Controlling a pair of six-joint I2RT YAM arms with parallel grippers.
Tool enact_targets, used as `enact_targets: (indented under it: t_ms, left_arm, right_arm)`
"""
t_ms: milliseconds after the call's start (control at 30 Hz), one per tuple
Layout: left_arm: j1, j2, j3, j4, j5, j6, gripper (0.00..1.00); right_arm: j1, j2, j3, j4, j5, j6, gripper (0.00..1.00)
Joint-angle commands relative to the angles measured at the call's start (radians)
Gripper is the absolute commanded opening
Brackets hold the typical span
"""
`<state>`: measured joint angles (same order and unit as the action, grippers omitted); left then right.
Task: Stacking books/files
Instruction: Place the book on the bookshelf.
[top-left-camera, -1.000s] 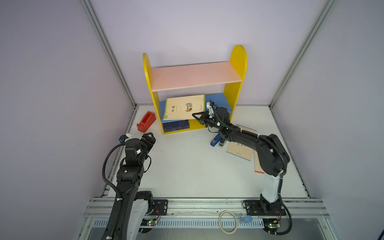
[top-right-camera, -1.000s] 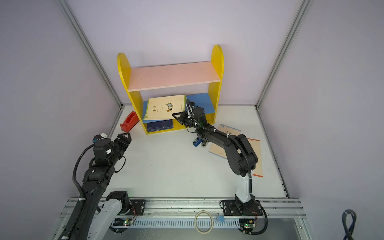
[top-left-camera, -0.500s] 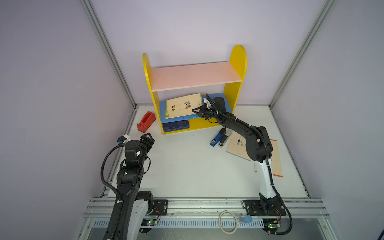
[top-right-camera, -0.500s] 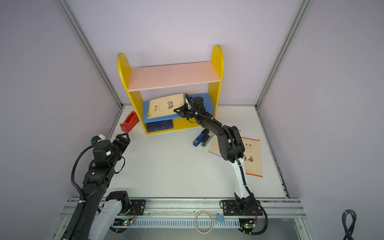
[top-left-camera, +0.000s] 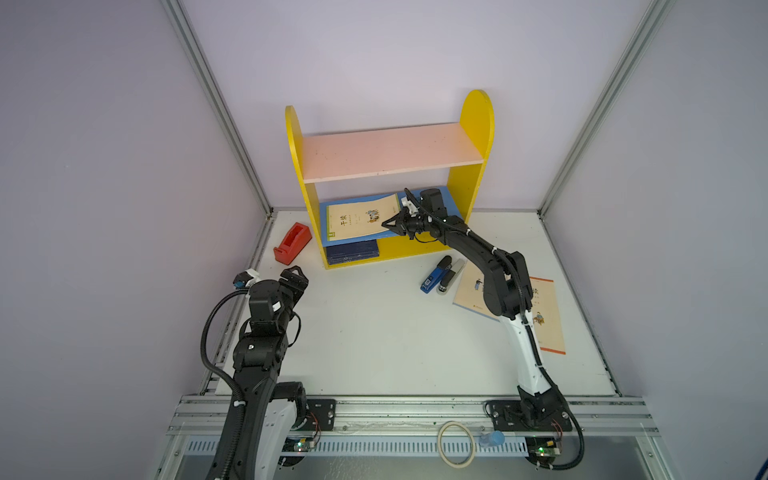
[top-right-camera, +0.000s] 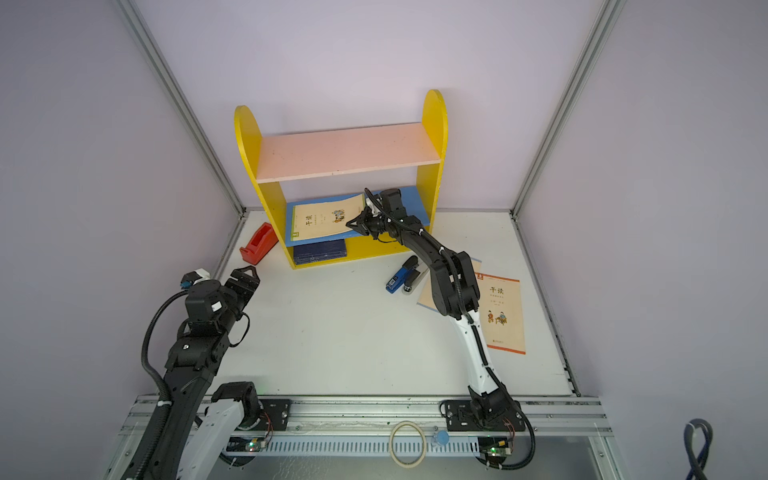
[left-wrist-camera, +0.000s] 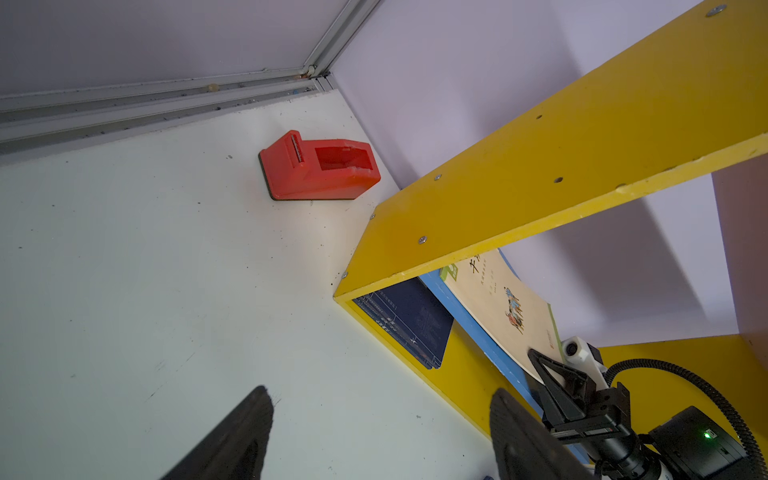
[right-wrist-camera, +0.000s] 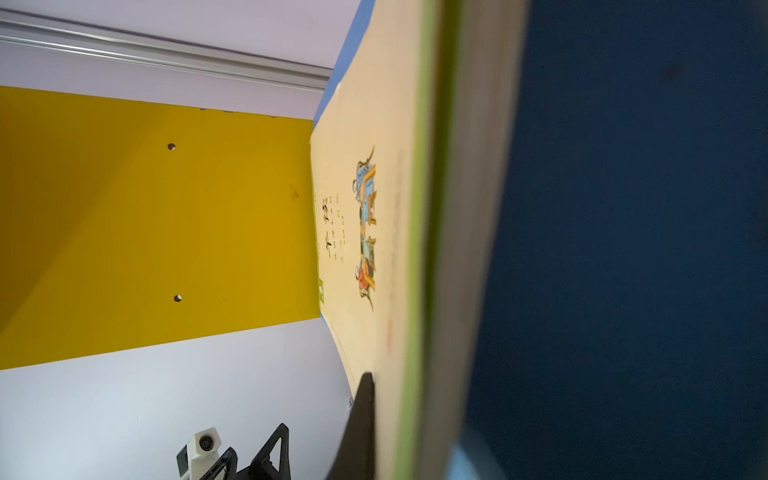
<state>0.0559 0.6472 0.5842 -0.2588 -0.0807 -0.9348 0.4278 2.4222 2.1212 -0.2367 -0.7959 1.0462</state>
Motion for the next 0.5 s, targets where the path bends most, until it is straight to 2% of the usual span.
enact_targets:
  t_ms: [0, 100, 200, 467]
  left_arm:
    - [0.002, 0.001, 0.008, 0.009, -0.002, 0.009, 0.85]
    - [0.002, 0.0, 0.009, 0.009, -0.001, 0.009, 0.85]
    - [0.003, -0.001, 0.011, 0.006, 0.0, 0.008, 0.85]
    - [0.007, 0.003, 0.009, 0.006, 0.0, 0.006, 0.85]
  right_arm:
    - [0.001, 0.002, 0.034, -0.142, 0.068, -0.087, 0.18]
    - [0.001, -0.014, 0.079, -0.284, 0.183, -0.18, 0.32]
    - [0.001, -0.041, 0.099, -0.384, 0.314, -0.246, 0.4]
    - [0.011, -0.086, 0.081, -0.459, 0.523, -0.296, 0.41]
